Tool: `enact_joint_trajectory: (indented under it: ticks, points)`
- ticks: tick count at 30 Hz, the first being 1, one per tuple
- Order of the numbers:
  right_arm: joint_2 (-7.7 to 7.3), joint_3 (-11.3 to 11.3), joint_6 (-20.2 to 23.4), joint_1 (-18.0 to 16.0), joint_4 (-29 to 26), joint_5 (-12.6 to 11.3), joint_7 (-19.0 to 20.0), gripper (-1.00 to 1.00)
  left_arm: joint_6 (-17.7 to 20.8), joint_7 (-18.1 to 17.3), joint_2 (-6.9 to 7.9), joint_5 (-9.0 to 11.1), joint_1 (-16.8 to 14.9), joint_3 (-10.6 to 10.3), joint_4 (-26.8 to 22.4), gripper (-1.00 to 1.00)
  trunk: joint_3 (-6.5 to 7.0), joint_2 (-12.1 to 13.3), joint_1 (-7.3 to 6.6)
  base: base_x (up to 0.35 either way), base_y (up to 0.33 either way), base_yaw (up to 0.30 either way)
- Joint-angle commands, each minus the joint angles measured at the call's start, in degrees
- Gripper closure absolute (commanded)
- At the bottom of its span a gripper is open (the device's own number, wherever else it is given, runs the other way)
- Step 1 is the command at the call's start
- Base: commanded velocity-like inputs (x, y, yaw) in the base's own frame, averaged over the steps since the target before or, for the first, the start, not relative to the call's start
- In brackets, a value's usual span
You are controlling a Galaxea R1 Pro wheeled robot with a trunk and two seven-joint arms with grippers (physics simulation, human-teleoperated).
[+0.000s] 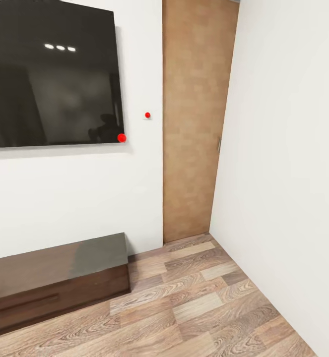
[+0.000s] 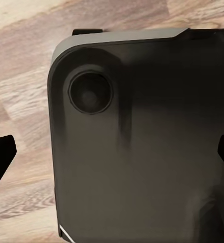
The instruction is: In the bedroom, move the book from the bed onto either nightstand, and place the two sandals side by side next to the bed.
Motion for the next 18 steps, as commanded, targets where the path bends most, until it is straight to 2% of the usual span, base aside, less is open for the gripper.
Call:
enact_joint_trajectory:
  ticks: [1, 18]
  points:
    - [0.01, 0.0, 0.0, 0.0, 0.0, -0.1, 0.0, -1.00, -0.2, 0.0, -0.02, 0.0, 0.0, 0.0, 0.1, -1.00, -0.04, 0.0, 0.00, 0.000, -0.001, 0.184]
    - [-0.03, 0.0, 0.0, 0.0, 0.0, -0.1, -0.1, -1.00, -0.2, 0.0, -0.07, 0.0, 0.0, 0.0, 0.1, -1.00, -0.04, 0.0, 0.00, 0.000, 0.000, 0.229]
